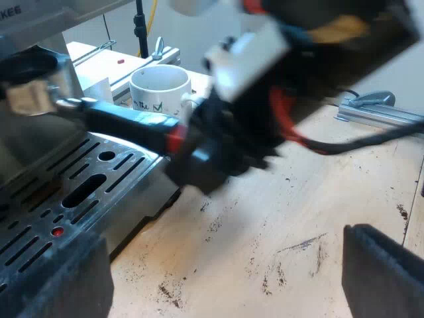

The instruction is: Grind coffee beans and then tamp

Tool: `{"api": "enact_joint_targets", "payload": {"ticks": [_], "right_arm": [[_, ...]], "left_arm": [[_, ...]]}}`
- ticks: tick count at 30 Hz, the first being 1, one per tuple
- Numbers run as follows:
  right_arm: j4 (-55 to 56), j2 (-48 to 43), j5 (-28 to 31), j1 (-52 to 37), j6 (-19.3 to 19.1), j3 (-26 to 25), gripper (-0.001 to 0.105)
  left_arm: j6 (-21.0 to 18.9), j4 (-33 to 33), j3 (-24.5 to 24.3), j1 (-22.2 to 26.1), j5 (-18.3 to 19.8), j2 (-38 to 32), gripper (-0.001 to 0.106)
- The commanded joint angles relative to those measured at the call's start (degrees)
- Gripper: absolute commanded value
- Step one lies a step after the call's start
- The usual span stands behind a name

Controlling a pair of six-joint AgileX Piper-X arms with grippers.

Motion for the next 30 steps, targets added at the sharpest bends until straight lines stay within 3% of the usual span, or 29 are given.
{"api": "enact_joint_targets", "payload": {"ticks": [1,3,6,11,19,24,30], "right_arm": [[-3.4,-1.9,-0.7,1.9,-1.3,-0.2,0.000],[-1.9,-2.7,0.7,3.0,0.8,0.3,0.000],[-0.1,-3.6,3.7,5.2,1.0,0.4,0.000],[3.4,-5.1,4.0,8.3,3.2,0.4,0.000],[8.9,-8.0,4.1,12.4,3.1,0.4,0.000],[13.3,-13.8,6.6,19.0,1.2,0.5,0.000],[15.1,-17.9,6.2,21.4,-7.7,0.5,0.000]], "left_arm": [[-0.1,-0.1,-0.1,-0.3,0.2,-0.3,0.073],[-0.1,-0.1,-0.1,-0.3,0.2,-0.3,0.073],[-0.1,-0.1,-0.1,-0.3,0.2,-0.3,0.073],[-0.1,-0.1,-0.1,-0.3,-0.6,-0.3,0.073],[-0.1,-0.1,-0.1,-0.3,-0.6,-0.3,0.073],[-0.1,-0.1,-0.1,-0.3,-0.6,-0.3,0.073],[-0.6,-0.1,-0.1,-0.3,-0.6,-0.3,0.073]]}}
